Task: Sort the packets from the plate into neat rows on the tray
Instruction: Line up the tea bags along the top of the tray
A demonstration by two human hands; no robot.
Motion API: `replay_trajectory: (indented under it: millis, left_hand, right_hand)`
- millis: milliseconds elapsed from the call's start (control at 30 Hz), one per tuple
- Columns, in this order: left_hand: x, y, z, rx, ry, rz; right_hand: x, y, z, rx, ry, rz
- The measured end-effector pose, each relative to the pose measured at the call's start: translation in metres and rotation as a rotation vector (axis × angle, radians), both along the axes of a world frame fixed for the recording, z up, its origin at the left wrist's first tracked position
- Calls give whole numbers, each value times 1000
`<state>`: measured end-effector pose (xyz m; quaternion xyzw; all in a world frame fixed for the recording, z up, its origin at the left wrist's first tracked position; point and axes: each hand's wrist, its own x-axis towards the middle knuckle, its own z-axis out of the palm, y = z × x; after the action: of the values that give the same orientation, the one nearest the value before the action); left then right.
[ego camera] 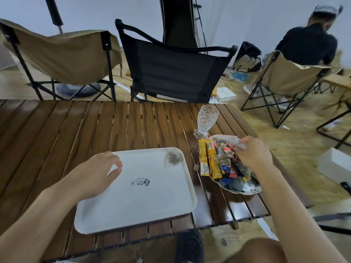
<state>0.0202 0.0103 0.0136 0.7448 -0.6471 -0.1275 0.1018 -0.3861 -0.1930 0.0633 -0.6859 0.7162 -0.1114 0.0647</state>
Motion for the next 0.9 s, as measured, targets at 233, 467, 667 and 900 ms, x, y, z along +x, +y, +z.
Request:
replay_trajectory:
  millis: [233, 467, 667, 900]
  left_hand:
    - [6, 3, 2, -7, 11, 4]
    - [4, 2, 8, -10, 19, 5]
    - [7, 3, 5, 33, 13, 27]
    - [5, 5, 4, 113, 10, 14]
  right_hand:
    - [-14, -3, 7, -104, -237, -46]
    - [18, 29, 48, -346, -344, 75]
    - [109, 70, 15, 95, -447, 542]
    - [169, 87, -42, 226, -361, 591]
